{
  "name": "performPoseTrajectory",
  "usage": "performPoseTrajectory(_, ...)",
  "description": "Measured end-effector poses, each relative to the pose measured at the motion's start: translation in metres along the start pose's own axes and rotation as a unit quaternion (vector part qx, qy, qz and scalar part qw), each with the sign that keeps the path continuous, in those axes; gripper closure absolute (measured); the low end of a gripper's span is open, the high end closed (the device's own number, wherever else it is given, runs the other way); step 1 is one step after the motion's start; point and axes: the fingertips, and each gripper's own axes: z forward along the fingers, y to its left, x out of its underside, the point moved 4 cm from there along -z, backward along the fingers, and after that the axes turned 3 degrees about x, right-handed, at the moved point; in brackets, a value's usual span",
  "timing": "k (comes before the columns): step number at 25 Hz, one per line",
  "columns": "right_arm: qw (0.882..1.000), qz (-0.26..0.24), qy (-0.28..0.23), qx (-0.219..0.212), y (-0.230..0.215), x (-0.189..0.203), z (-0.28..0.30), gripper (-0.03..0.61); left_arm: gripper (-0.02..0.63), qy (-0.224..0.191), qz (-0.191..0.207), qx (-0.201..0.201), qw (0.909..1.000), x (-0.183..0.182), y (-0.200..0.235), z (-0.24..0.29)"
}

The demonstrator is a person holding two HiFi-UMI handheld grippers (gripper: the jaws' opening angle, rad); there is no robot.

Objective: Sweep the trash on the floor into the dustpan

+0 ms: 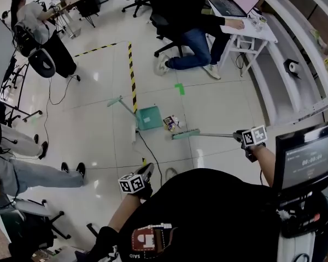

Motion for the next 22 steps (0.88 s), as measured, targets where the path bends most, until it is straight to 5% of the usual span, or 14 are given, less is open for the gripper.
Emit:
performPoseTrajectory(5, 0.997, -0.071, 0.017, 0.006, 0.041, -0.078, 0.039, 0.493, 0.615, -0.004, -0.003, -0.016, 0.9999, -0.044, 0.045, -0.014)
performPoseTrajectory(12, 0.985, -0.17, 0.032, -0.018, 0.039, -0.181, 0.115, 0.494, 0.615, -0.023, -0.036, -0.073, 0.9964, -0.071, 0.062, -0.009)
performPoseTrajectory(18, 0.955, -0.281, 0.074, -0.062, 0.031, -0.257, 0.201, 0.492, 0.615, -0.074, -0.09, -0.15, 0.9817, -0.098, 0.056, 0.008)
performPoseTrajectory(22, 0.926, -0.356, 0.096, -0.078, 0.035, -0.29, 0.241, 0.493, 0.615, -0.105, -0.111, -0.163, 0.9748, -0.118, 0.053, 0.036)
